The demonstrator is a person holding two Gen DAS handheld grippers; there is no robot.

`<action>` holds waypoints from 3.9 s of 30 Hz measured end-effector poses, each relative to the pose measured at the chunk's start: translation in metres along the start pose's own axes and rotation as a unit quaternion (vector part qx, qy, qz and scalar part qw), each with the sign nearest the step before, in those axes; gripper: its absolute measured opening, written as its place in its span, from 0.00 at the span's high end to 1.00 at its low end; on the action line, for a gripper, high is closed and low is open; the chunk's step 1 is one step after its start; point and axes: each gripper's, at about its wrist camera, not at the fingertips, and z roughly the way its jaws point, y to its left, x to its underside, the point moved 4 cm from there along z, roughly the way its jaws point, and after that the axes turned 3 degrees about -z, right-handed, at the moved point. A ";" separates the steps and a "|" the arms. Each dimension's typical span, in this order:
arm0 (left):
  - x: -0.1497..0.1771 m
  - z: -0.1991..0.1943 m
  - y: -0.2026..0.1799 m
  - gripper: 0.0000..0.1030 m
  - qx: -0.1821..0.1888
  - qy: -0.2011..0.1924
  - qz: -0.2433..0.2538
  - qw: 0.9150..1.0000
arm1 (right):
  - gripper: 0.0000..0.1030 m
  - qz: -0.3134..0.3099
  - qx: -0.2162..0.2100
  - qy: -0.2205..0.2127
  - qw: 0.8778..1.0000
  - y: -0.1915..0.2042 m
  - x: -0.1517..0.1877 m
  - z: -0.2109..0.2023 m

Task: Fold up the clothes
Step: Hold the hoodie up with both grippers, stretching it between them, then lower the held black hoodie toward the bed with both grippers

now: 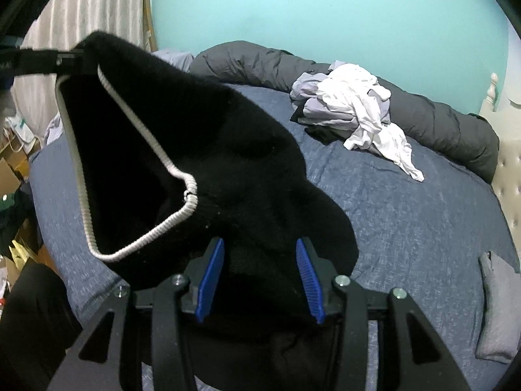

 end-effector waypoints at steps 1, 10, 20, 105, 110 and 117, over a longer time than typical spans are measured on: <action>0.000 0.000 0.000 0.92 0.000 0.000 0.000 1.000 | 0.54 -0.002 0.001 0.004 1.000 0.000 0.001 0.002; 0.000 0.000 -0.001 0.92 0.004 0.001 0.002 1.000 | 0.94 0.000 0.009 0.021 1.000 0.000 0.013 0.017; 0.000 0.000 0.010 0.92 0.002 -0.001 -0.013 1.000 | 0.98 0.029 0.039 -0.037 0.998 -0.041 0.006 -0.018; -0.191 -0.304 -0.105 0.92 -0.051 -0.241 0.056 0.968 | 0.93 -0.017 0.170 -0.304 0.937 -0.044 -0.274 -0.414; -0.199 -0.343 -0.116 0.92 -0.059 -0.260 0.061 0.962 | 0.93 -0.022 0.163 -0.312 0.936 -0.040 -0.283 -0.436; -0.190 -0.345 -0.114 0.92 -0.061 -0.246 0.056 0.966 | 0.93 -0.020 0.148 -0.293 0.944 -0.041 -0.279 -0.426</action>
